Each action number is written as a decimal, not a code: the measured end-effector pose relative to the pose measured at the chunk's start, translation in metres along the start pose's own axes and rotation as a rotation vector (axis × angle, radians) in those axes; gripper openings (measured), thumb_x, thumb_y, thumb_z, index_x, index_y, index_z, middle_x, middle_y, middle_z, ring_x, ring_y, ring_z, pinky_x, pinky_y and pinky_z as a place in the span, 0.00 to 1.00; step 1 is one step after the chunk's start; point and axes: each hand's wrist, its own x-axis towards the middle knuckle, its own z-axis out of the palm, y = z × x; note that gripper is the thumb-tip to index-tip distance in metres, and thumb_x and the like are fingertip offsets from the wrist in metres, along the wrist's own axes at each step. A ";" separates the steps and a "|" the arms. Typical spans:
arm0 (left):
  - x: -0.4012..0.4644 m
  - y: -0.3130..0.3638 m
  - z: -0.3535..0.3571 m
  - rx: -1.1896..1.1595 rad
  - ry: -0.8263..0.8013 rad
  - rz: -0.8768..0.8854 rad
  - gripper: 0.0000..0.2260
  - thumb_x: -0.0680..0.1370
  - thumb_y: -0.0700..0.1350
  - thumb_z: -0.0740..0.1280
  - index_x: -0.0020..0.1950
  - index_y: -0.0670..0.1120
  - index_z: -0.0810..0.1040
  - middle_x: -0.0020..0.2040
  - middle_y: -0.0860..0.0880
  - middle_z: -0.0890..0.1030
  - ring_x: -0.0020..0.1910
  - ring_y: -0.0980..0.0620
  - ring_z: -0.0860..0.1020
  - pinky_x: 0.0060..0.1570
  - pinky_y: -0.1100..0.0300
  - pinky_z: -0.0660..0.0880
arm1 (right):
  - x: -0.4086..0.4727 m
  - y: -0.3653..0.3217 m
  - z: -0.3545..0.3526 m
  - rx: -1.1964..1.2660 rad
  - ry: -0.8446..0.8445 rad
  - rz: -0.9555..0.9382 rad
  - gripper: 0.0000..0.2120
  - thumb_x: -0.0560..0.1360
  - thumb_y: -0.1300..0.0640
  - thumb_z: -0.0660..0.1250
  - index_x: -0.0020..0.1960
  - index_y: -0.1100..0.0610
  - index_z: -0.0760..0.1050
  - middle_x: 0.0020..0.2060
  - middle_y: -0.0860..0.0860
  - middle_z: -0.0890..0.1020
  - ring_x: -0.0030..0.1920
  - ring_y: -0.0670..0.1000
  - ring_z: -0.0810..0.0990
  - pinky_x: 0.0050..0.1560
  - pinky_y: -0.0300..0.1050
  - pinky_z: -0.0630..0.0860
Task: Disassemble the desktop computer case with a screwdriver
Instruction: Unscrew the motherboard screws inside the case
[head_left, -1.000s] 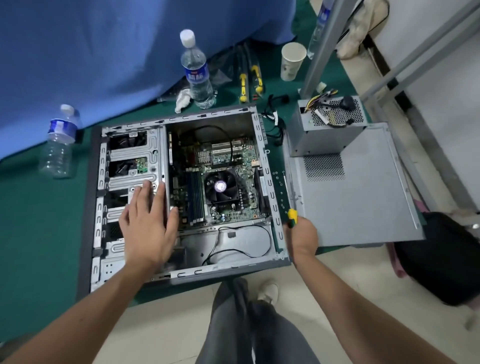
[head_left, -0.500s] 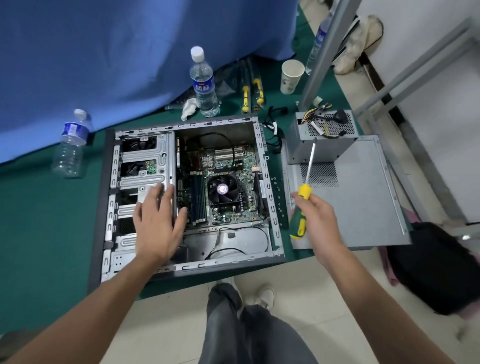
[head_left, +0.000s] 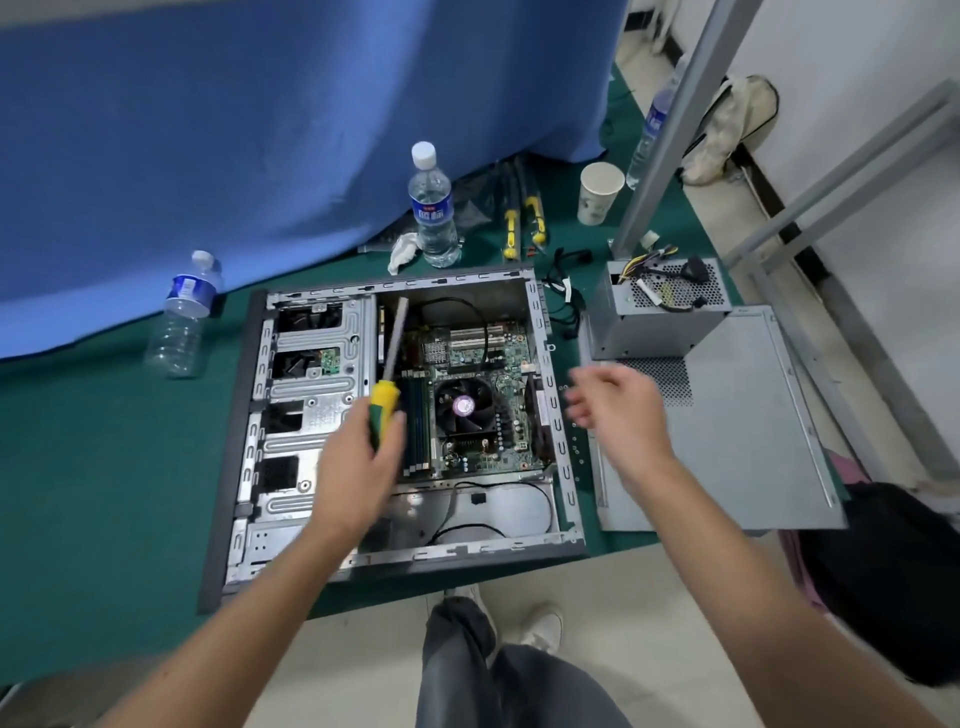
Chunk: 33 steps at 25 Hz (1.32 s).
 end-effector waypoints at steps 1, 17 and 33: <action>0.009 -0.009 -0.006 0.109 0.070 -0.005 0.08 0.83 0.52 0.60 0.44 0.53 0.69 0.33 0.51 0.74 0.28 0.55 0.71 0.27 0.60 0.66 | 0.011 0.017 -0.011 -0.039 0.085 0.066 0.06 0.79 0.58 0.64 0.51 0.55 0.80 0.41 0.48 0.83 0.36 0.44 0.81 0.37 0.36 0.77; 0.060 -0.057 0.011 0.607 0.382 0.252 0.18 0.81 0.50 0.56 0.63 0.40 0.73 0.47 0.43 0.74 0.44 0.49 0.66 0.41 0.51 0.67 | 0.112 0.111 0.049 -0.629 -0.010 0.210 0.13 0.76 0.71 0.51 0.44 0.64 0.73 0.45 0.61 0.79 0.44 0.55 0.74 0.50 0.54 0.76; 0.071 -0.059 -0.014 0.551 0.199 0.396 0.15 0.83 0.47 0.61 0.66 0.40 0.73 0.48 0.44 0.73 0.45 0.52 0.66 0.42 0.58 0.65 | 0.012 0.007 -0.019 -0.316 -0.154 -0.003 0.13 0.81 0.55 0.51 0.39 0.56 0.66 0.34 0.51 0.69 0.31 0.47 0.68 0.33 0.45 0.65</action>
